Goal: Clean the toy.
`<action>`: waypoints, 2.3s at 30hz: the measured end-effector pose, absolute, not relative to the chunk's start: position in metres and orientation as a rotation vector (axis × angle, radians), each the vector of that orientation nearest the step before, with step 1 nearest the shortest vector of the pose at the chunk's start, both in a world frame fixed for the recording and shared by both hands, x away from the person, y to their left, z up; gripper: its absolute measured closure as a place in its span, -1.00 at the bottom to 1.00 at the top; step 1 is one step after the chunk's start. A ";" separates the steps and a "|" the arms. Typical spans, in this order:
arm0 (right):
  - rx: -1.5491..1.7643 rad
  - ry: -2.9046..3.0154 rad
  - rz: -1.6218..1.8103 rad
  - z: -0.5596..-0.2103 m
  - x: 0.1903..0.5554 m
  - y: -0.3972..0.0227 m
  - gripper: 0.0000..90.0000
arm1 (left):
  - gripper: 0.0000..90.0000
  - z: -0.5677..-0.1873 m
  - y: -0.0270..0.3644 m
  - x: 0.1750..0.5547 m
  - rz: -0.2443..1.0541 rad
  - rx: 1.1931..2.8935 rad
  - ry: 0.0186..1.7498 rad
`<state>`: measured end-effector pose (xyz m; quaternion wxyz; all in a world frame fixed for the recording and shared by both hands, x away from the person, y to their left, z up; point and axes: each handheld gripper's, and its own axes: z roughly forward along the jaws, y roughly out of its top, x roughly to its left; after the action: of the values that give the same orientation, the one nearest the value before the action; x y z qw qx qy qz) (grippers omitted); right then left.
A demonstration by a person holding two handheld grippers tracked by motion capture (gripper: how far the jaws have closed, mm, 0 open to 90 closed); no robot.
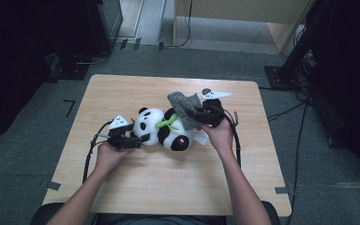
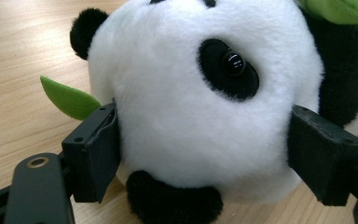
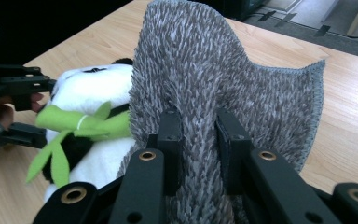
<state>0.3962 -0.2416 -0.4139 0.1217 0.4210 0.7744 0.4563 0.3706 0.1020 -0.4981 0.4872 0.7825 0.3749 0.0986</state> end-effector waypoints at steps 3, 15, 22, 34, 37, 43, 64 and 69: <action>1.253 2.261 1.340 -0.416 0.397 -0.248 0.66 | -0.61 -0.498 0.102 0.371 0.239 1.907 0.911; 1.360 2.244 1.307 -0.432 0.400 -0.271 0.66 | -0.61 -0.495 0.101 0.375 0.214 1.908 0.932; 1.421 2.259 1.251 -0.439 0.402 -0.281 0.67 | -0.61 -0.493 0.101 0.376 0.207 1.920 0.939; 1.434 2.154 1.281 -0.420 0.392 -0.305 0.68 | -0.61 -0.493 0.101 0.375 0.212 1.935 0.930; 1.384 2.149 1.304 -0.407 0.385 -0.298 0.68 | -0.61 -0.493 0.101 0.375 0.214 1.937 0.928; 1.253 2.180 1.356 -0.384 0.372 -0.274 0.68 | -0.61 -0.493 0.101 0.375 0.210 1.934 0.933; 1.186 2.394 1.407 -0.440 0.379 -0.224 0.61 | -0.61 -0.491 0.098 0.379 0.176 1.943 0.975; 1.176 2.389 1.384 -0.444 0.375 -0.230 0.61 | -0.61 -0.491 0.098 0.385 0.120 1.934 1.017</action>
<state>0.3749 -0.2303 -0.4437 0.0705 0.3909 0.7941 0.4600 0.3846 0.0983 -0.4909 0.4587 0.7852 0.4130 0.0489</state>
